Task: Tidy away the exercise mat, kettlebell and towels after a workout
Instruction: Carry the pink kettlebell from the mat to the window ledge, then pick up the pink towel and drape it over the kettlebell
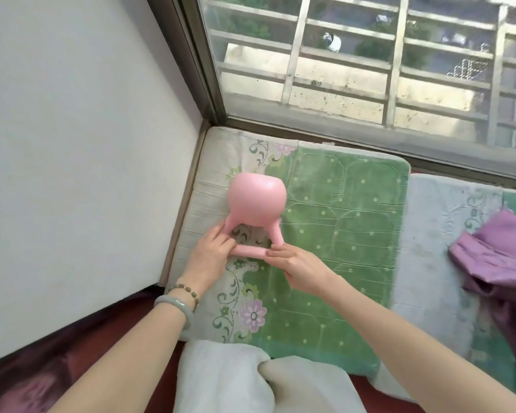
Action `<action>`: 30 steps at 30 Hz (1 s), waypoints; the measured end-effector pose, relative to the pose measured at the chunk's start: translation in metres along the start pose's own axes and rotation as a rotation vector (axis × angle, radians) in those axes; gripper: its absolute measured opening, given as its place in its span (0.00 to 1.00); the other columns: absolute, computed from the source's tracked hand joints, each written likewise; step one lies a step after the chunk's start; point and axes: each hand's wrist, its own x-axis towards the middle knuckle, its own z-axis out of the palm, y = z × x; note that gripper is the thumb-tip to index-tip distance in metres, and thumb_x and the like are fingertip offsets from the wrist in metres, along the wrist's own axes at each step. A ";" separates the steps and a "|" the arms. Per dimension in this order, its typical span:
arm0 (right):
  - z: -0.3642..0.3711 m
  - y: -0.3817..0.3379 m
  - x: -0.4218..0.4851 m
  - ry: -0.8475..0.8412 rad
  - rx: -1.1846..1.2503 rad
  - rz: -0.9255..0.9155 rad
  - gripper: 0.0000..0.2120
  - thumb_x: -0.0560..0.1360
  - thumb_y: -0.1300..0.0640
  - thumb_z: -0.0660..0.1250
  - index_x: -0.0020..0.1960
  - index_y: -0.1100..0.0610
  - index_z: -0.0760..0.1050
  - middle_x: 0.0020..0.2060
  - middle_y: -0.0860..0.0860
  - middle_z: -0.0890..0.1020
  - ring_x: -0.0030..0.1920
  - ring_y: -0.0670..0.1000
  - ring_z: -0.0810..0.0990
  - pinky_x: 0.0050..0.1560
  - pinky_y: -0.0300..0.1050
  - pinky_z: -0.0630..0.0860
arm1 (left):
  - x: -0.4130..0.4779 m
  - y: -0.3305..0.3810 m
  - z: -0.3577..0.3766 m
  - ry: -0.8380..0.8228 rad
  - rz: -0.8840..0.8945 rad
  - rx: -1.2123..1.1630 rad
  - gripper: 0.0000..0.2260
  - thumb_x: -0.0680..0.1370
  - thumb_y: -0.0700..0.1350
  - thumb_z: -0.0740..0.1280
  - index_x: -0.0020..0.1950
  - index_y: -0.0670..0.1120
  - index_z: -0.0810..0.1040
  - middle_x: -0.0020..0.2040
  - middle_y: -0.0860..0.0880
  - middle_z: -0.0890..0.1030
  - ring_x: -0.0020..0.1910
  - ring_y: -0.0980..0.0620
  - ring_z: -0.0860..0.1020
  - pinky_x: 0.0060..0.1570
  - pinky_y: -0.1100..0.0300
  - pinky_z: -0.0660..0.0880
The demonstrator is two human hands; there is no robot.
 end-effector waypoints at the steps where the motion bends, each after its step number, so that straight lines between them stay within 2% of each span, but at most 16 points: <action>1: 0.000 -0.001 -0.002 -0.028 0.045 0.037 0.26 0.64 0.76 0.64 0.60 0.61 0.78 0.57 0.54 0.81 0.60 0.55 0.77 0.54 0.52 0.78 | -0.003 -0.001 0.002 -0.022 0.027 0.081 0.15 0.64 0.32 0.74 0.46 0.44 0.79 0.52 0.46 0.82 0.66 0.41 0.72 0.66 0.43 0.68; 4: -0.020 -0.015 -0.008 -0.084 0.182 0.160 0.27 0.69 0.70 0.60 0.65 0.55 0.74 0.64 0.51 0.77 0.66 0.51 0.72 0.61 0.52 0.74 | -0.012 0.002 -0.009 -0.124 0.046 0.185 0.22 0.62 0.34 0.75 0.54 0.46 0.79 0.56 0.47 0.81 0.66 0.43 0.73 0.68 0.44 0.59; 7: -0.074 -0.038 -0.015 -0.072 0.314 0.294 0.25 0.68 0.66 0.64 0.64 0.53 0.75 0.63 0.50 0.77 0.65 0.49 0.73 0.67 0.44 0.68 | -0.018 0.015 -0.054 -0.180 -0.064 0.091 0.19 0.74 0.40 0.67 0.64 0.46 0.74 0.66 0.49 0.74 0.71 0.48 0.66 0.74 0.50 0.50; 9: -0.120 -0.056 -0.027 -0.062 0.377 0.346 0.24 0.68 0.65 0.66 0.63 0.54 0.77 0.61 0.49 0.79 0.63 0.47 0.75 0.63 0.33 0.64 | -0.023 0.032 -0.099 -0.138 -0.200 -0.035 0.17 0.77 0.42 0.63 0.66 0.47 0.73 0.66 0.49 0.74 0.70 0.50 0.66 0.73 0.53 0.53; 11: -0.168 -0.078 -0.045 -0.043 0.421 0.392 0.23 0.68 0.63 0.68 0.63 0.52 0.77 0.61 0.48 0.79 0.62 0.45 0.74 0.60 0.28 0.63 | -0.031 0.059 -0.153 -0.067 -0.274 -0.198 0.15 0.77 0.44 0.64 0.65 0.47 0.74 0.63 0.50 0.76 0.65 0.51 0.70 0.67 0.55 0.63; 12: -0.192 -0.091 -0.056 -0.027 0.450 0.418 0.23 0.68 0.62 0.69 0.63 0.51 0.76 0.61 0.47 0.78 0.62 0.44 0.74 0.60 0.30 0.64 | -0.035 0.074 -0.182 -0.060 -0.296 -0.297 0.15 0.77 0.44 0.64 0.65 0.47 0.74 0.62 0.51 0.77 0.63 0.52 0.72 0.63 0.56 0.67; 14: -0.241 -0.119 -0.079 0.015 0.524 0.462 0.24 0.69 0.59 0.70 0.65 0.49 0.74 0.61 0.47 0.78 0.59 0.44 0.75 0.62 0.39 0.70 | -0.045 0.106 -0.240 -0.101 -0.310 -0.497 0.16 0.77 0.45 0.66 0.65 0.50 0.75 0.60 0.54 0.78 0.59 0.55 0.75 0.58 0.59 0.71; 16: -0.293 -0.151 -0.104 0.089 0.582 0.484 0.26 0.70 0.59 0.71 0.65 0.47 0.72 0.60 0.48 0.78 0.57 0.45 0.76 0.62 0.46 0.72 | -0.057 0.138 -0.299 -0.144 -0.279 -0.667 0.16 0.76 0.45 0.68 0.63 0.53 0.75 0.57 0.58 0.79 0.58 0.58 0.76 0.59 0.60 0.72; 21: -0.422 -0.238 -0.181 0.375 0.725 0.515 0.30 0.69 0.60 0.73 0.65 0.40 0.68 0.57 0.47 0.78 0.56 0.44 0.77 0.59 0.44 0.74 | -0.107 0.219 -0.448 0.001 -0.160 -0.980 0.20 0.73 0.40 0.72 0.55 0.63 0.74 0.56 0.57 0.80 0.56 0.58 0.78 0.61 0.55 0.74; 27: -0.547 -0.333 -0.284 0.599 0.727 0.441 0.36 0.68 0.61 0.74 0.66 0.36 0.62 0.59 0.43 0.74 0.59 0.44 0.75 0.59 0.41 0.73 | -0.178 0.307 -0.593 0.106 0.057 -1.097 0.31 0.68 0.45 0.76 0.65 0.61 0.66 0.62 0.55 0.75 0.58 0.59 0.77 0.57 0.63 0.74; 30: -0.587 -0.374 -0.335 0.688 0.711 0.426 0.38 0.68 0.60 0.75 0.64 0.31 0.60 0.59 0.38 0.72 0.60 0.42 0.74 0.58 0.40 0.73 | -0.206 0.347 -0.642 0.100 0.192 -1.083 0.35 0.68 0.46 0.73 0.71 0.58 0.62 0.65 0.54 0.73 0.61 0.58 0.76 0.59 0.63 0.73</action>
